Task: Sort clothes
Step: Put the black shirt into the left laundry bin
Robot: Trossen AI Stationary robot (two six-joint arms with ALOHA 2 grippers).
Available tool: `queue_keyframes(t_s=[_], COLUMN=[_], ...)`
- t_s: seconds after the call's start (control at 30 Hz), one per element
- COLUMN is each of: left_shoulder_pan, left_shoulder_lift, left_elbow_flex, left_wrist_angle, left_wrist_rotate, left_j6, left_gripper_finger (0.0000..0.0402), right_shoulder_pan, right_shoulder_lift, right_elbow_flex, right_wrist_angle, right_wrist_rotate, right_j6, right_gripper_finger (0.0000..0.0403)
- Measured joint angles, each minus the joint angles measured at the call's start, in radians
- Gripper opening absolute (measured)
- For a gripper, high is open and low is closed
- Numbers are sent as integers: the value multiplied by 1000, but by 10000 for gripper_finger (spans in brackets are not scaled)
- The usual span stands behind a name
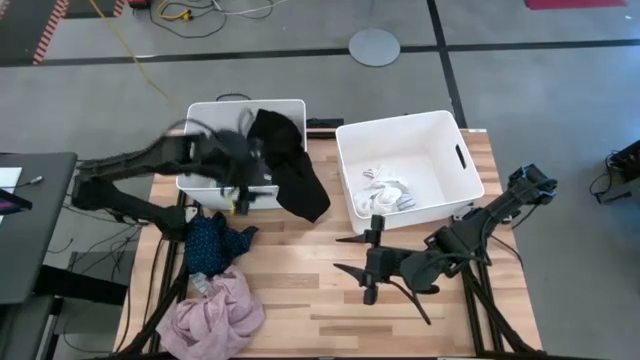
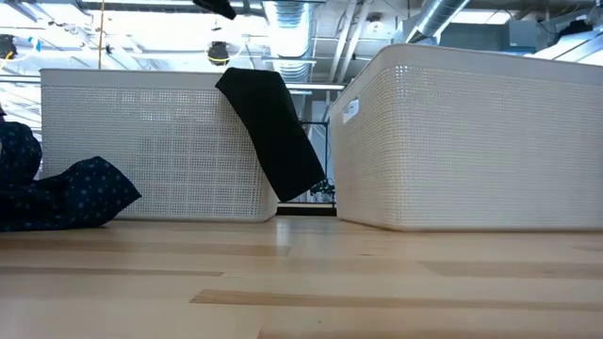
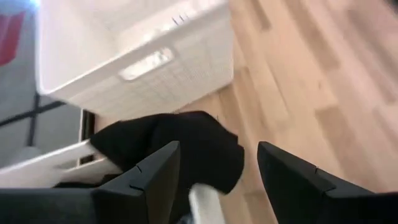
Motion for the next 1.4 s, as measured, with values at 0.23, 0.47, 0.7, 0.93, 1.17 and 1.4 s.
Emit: queue_keyframes(t_s=[0.23, 0.47, 0.7, 0.93, 1.17, 1.4], left_shoulder_pan=[-259, -380, -428, -413, -453, -461], left_shoulder_lift=[93, 214, 338, 424, 401, 321], left_elbow_flex=[-71, -180, -295, -338, -345, -331], left_wrist_angle=[37, 108, 296, 396, 544, 577], left_wrist_rotate=[-372, -666, -1039, -1140, -1128, -1126], left_j6=[69, 131, 316, 353, 464, 490], left_gripper_finger=[210, 210, 210, 202, 59, 1], right_shoulder_pan=[14, 48, 73, 92, 92, 86], right_shoulder_lift=[0, 0, 2, 3, 3, 3], right_elbow_flex=[0, 0, 0, -43, -107, -209], right_wrist_angle=[-12, -18, -77, -63, -38, 61], right_wrist_rotate=[0, 0, -1, -1, -1, -1], right_j6=[17, 35, 99, 125, 178, 227], right_gripper_finger=[260, 260, 260, 260, 260, 260])
